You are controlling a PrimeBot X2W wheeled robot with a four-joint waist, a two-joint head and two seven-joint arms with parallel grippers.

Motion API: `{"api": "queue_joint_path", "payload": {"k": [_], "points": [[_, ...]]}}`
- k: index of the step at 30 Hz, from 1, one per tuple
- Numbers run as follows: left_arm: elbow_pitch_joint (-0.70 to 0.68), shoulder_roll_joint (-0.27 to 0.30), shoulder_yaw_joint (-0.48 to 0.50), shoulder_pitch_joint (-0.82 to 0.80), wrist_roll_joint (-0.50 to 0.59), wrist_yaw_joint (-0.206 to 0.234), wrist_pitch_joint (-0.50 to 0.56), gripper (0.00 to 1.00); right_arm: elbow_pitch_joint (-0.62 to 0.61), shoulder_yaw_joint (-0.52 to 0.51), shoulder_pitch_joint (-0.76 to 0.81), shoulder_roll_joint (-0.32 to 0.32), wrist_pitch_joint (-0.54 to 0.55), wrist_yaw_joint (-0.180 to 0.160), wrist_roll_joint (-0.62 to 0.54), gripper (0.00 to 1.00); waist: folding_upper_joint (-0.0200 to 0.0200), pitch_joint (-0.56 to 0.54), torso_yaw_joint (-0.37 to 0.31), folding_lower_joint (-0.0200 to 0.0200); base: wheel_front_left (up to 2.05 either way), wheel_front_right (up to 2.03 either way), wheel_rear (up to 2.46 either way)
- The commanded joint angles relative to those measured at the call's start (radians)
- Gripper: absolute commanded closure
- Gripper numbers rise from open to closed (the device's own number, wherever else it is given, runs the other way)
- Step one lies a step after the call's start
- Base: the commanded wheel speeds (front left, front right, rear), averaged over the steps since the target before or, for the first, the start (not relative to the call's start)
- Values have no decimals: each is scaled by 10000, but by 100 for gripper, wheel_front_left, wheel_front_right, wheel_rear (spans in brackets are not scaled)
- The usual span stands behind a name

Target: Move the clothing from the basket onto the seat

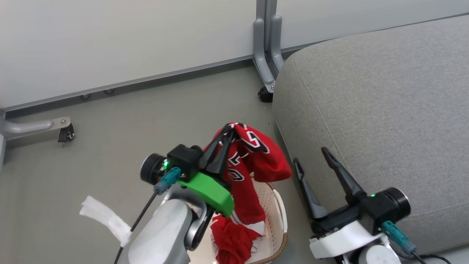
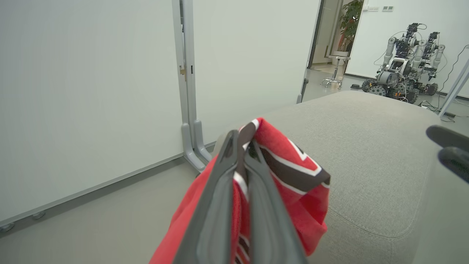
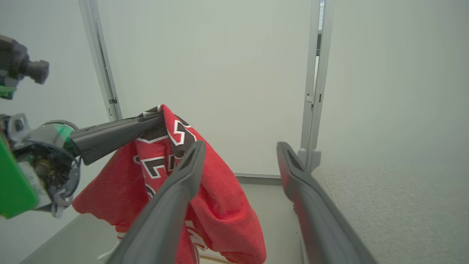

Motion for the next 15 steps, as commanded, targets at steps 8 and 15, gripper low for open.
{"api": "queue_joint_path", "payload": {"k": [8,15], "points": [[-799,19,-1214,-627,-200,198,413,100,856,393,-843,-29,-34,-1,-939,0,0,141,38,1,0,0,0],[-1229,16,-2118,-946,-643,272,627,100,1610,767,-1082,-23,-35,-1,-887,0,0,201,192,1,0,0,0]]}}
